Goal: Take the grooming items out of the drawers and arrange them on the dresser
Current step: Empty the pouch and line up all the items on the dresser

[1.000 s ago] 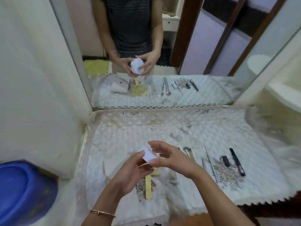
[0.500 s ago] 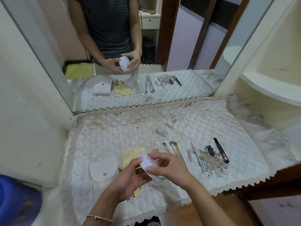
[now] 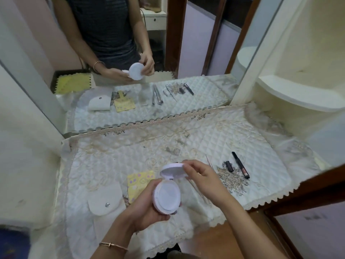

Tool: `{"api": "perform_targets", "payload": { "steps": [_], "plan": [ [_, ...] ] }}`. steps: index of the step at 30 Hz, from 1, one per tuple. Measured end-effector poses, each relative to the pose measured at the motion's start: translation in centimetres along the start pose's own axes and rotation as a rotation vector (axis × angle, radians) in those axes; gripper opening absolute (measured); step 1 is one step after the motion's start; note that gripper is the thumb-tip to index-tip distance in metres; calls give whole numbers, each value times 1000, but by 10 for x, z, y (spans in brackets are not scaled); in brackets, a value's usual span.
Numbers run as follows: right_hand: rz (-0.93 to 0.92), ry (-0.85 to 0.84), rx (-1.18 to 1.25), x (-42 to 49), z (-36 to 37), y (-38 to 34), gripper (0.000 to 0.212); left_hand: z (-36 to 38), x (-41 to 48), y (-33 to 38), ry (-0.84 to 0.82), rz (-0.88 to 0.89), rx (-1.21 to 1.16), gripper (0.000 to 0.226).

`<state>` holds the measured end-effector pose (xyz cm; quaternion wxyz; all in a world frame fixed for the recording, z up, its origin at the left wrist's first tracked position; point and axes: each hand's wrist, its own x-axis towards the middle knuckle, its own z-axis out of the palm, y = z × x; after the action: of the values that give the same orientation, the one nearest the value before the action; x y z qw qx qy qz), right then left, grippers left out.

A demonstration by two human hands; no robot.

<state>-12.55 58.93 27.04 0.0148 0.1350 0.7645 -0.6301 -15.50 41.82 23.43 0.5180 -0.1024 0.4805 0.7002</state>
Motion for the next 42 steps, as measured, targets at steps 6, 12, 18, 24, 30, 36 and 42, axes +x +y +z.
{"api": "perform_targets", "payload": {
  "steps": [6,12,18,24,30,36,42],
  "plan": [
    [15,175,-65,5,-37,20,20,29,28,-16,-12,-4,84,38],
    [17,273,-129,23,-105,46,24,85,73,-23,93,82,181,33],
    [72,130,-60,41,-215,69,16,165,143,-31,165,110,69,28],
    [65,134,-32,69,-286,94,13,235,193,-38,263,159,207,29],
    [33,100,-110,107,-307,107,21,259,218,-31,460,353,1048,38],
    [35,71,-256,129,-302,112,23,255,242,-45,613,433,1475,87],
    [150,-37,-192,135,-289,116,45,246,248,-47,745,445,1499,55]
  ]
}}
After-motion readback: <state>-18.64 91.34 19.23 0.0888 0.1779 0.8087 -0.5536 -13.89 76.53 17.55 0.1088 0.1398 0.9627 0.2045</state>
